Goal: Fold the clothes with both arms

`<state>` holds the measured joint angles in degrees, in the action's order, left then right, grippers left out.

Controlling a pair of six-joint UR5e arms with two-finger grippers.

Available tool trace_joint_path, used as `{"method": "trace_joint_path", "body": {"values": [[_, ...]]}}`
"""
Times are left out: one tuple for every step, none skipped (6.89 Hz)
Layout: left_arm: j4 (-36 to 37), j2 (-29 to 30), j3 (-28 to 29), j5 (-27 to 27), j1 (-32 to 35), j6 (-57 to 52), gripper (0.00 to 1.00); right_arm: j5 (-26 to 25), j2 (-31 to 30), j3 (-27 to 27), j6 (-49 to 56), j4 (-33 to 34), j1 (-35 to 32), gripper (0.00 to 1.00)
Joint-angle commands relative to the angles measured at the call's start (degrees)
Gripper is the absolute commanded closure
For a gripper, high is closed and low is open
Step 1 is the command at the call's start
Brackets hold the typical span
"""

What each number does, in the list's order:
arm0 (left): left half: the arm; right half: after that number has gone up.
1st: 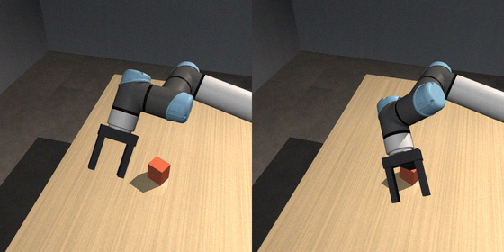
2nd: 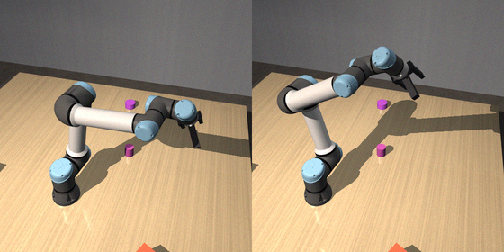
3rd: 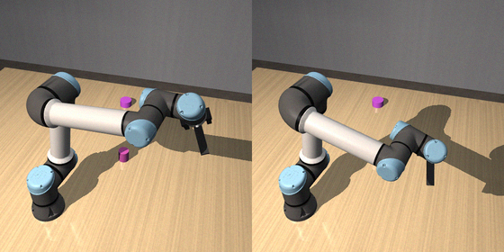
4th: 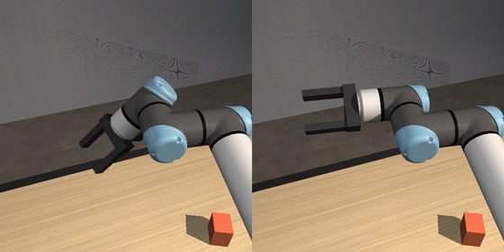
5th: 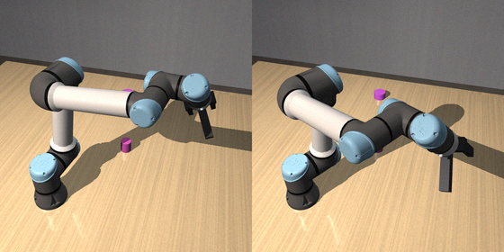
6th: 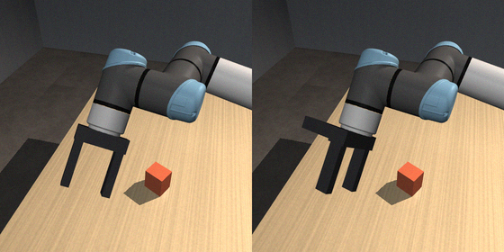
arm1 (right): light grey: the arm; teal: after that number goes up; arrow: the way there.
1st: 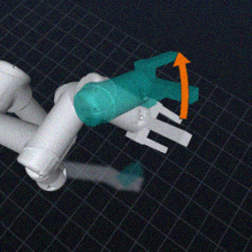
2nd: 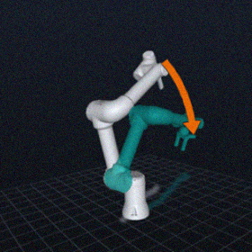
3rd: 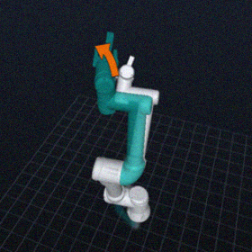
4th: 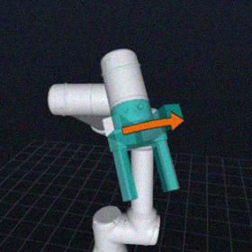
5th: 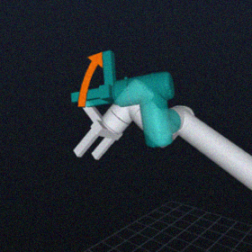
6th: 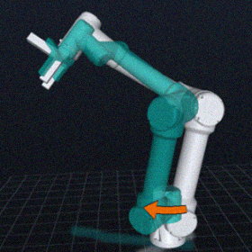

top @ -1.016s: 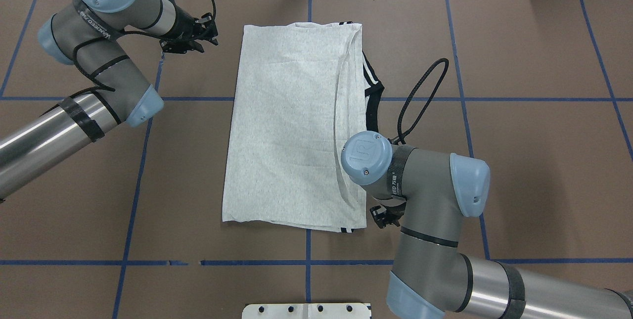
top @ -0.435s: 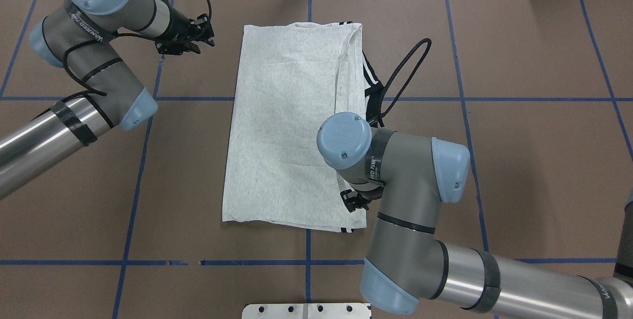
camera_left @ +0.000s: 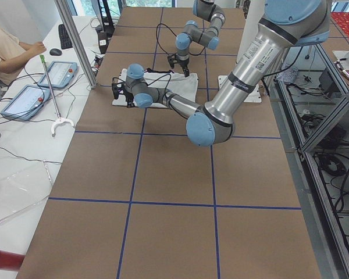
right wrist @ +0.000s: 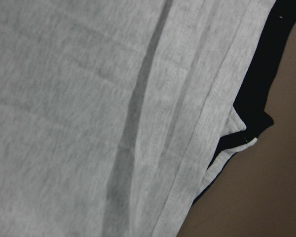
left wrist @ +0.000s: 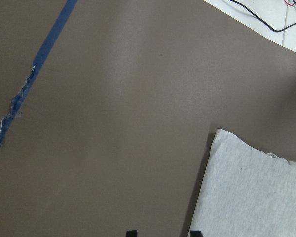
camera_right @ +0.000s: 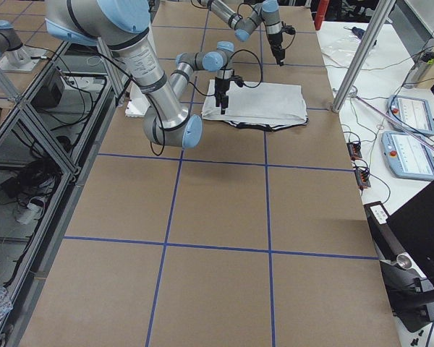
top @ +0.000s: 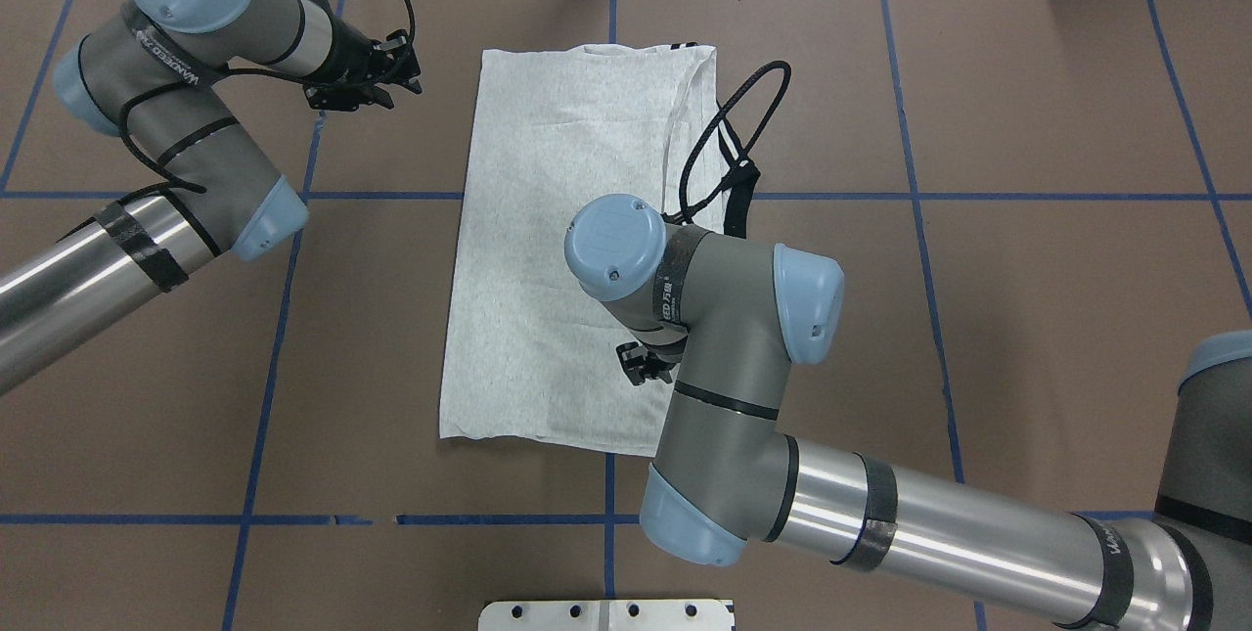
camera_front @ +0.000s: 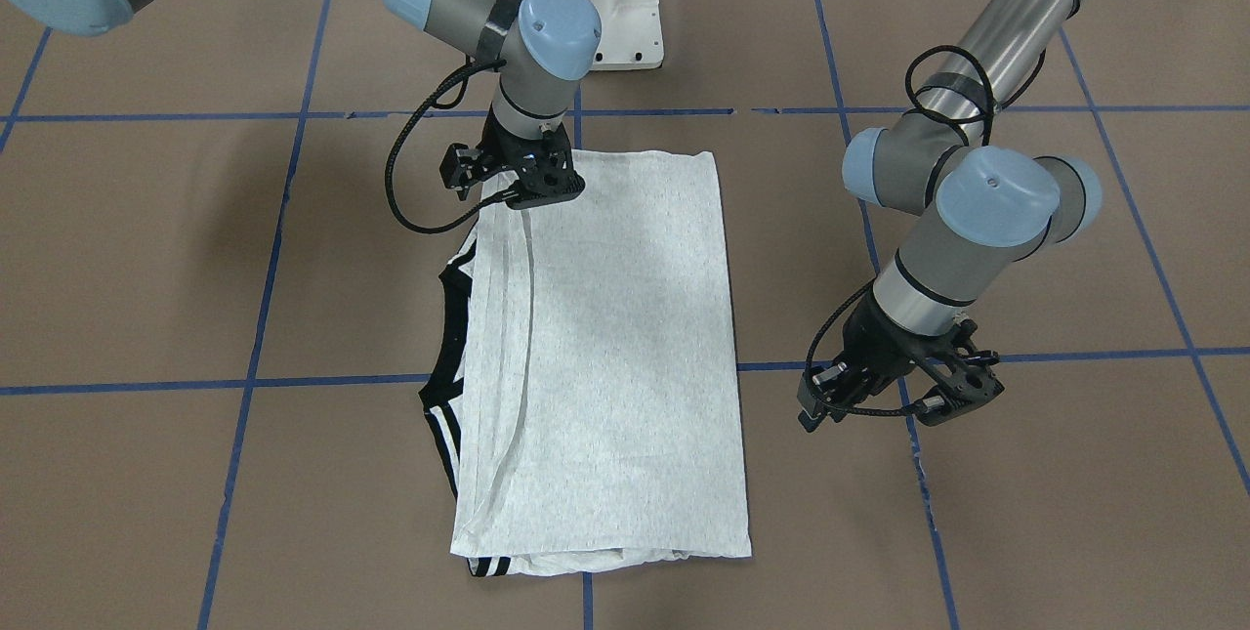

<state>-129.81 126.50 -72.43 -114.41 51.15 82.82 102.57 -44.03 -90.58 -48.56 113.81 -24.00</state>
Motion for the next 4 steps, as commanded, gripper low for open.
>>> {"method": "trace_joint_path", "body": {"values": [[0.0,-0.02,0.01,-0.02,0.0,-0.03,0.54,-0.08,0.35,3.11,0.39,-1.4,-1.13,0.0],[0.0,-0.02,0.01,-0.02,0.0,-0.03,0.54,0.0,0.27,3.91,1.01,-1.31,-1.92,0.0],[0.0,-0.02,-0.17,-0.02,0.09,-0.03,0.54,0.18,-0.52,3.92,3.02,-1.14,-3.4,0.0],[0.09,-0.02,-0.69,-0.02,0.35,-0.03,0.54,0.27,-4.09,3.05,6.6,-1.22,-5.68,0.0]]}}
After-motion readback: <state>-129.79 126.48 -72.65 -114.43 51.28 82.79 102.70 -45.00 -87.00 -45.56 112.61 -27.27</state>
